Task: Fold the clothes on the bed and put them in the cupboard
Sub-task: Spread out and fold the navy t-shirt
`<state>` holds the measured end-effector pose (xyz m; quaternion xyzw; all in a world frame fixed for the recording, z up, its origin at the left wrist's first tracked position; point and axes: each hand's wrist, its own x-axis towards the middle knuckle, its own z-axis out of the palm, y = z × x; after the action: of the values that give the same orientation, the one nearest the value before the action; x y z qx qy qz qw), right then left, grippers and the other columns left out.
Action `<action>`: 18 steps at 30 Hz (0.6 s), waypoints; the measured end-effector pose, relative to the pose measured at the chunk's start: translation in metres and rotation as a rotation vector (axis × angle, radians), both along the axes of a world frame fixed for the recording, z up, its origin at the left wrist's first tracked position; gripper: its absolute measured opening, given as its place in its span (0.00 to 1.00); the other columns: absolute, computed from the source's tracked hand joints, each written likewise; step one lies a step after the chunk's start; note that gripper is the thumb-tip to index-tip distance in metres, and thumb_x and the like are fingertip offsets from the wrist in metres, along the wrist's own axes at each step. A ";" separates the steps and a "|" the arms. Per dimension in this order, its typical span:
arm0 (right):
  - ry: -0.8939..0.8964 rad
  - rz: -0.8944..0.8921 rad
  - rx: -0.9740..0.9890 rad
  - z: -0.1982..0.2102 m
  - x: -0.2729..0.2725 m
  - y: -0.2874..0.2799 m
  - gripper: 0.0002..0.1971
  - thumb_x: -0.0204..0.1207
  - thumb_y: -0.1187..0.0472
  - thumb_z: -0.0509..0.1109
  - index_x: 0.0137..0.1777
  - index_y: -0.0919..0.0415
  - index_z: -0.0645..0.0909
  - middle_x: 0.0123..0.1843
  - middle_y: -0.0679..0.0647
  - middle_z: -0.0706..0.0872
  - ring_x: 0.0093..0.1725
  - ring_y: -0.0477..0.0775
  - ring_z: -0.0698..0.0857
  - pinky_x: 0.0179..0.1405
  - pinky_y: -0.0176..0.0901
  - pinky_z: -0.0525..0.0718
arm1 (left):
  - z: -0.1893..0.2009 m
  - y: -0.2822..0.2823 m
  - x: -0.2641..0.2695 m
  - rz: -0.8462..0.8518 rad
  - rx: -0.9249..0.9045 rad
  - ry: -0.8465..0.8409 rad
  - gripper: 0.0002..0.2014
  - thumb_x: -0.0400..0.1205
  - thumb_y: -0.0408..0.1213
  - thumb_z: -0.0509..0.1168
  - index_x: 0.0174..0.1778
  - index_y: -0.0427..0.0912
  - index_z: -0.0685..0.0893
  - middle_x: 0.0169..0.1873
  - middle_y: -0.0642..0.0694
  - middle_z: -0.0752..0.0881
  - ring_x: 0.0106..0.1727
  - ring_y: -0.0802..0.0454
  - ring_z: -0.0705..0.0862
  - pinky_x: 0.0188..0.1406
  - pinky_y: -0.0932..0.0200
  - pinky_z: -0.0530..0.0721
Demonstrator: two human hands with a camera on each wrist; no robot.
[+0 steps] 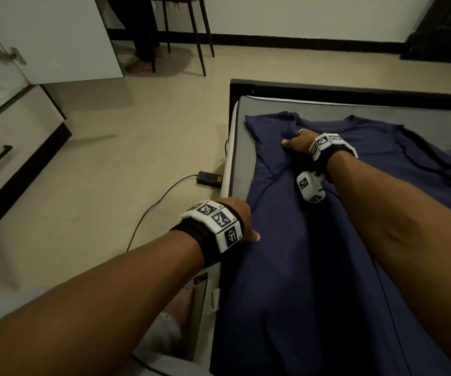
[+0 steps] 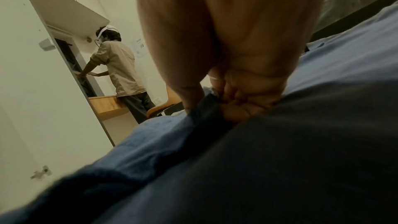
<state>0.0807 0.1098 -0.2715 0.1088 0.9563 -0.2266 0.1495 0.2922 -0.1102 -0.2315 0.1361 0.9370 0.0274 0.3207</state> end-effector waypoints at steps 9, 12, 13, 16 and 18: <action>0.028 0.006 0.067 -0.013 -0.017 0.010 0.36 0.79 0.38 0.64 0.82 0.59 0.69 0.83 0.62 0.71 0.78 0.69 0.74 0.78 0.60 0.72 | 0.013 0.002 0.039 0.302 0.165 -0.262 0.17 0.78 0.41 0.77 0.58 0.35 0.86 0.55 0.39 0.89 0.57 0.40 0.89 0.55 0.47 0.89; 0.025 -0.019 0.065 -0.009 -0.011 0.010 0.32 0.83 0.44 0.61 0.82 0.61 0.69 0.82 0.64 0.71 0.78 0.69 0.74 0.78 0.58 0.71 | 0.017 0.006 0.045 0.384 0.246 -0.277 0.07 0.76 0.35 0.76 0.40 0.37 0.85 0.39 0.41 0.88 0.47 0.40 0.91 0.49 0.47 0.91; 0.033 -0.033 0.064 -0.005 -0.007 0.009 0.30 0.85 0.47 0.61 0.82 0.62 0.69 0.82 0.64 0.72 0.77 0.68 0.74 0.77 0.55 0.71 | 0.017 0.008 0.048 0.401 0.281 -0.264 0.06 0.76 0.33 0.75 0.38 0.37 0.84 0.34 0.41 0.86 0.43 0.41 0.90 0.46 0.47 0.92; 0.053 -0.067 0.022 0.012 0.006 0.008 0.24 0.89 0.54 0.58 0.80 0.67 0.71 0.78 0.67 0.76 0.74 0.68 0.77 0.68 0.49 0.74 | 0.019 0.024 0.057 0.374 0.363 -0.171 0.06 0.75 0.31 0.73 0.44 0.34 0.84 0.33 0.42 0.82 0.39 0.42 0.87 0.40 0.51 0.90; 0.076 -0.104 -0.026 0.023 0.010 0.012 0.23 0.90 0.55 0.57 0.77 0.71 0.72 0.75 0.68 0.78 0.72 0.69 0.79 0.63 0.48 0.75 | 0.014 0.036 0.065 0.344 0.419 -0.114 0.17 0.75 0.32 0.73 0.58 0.34 0.81 0.42 0.44 0.81 0.47 0.43 0.85 0.39 0.55 0.83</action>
<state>0.0906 0.1216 -0.2489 0.1477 0.9512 -0.2505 0.1026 0.3569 -0.0743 -0.2172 0.0366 0.9006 0.2823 0.3285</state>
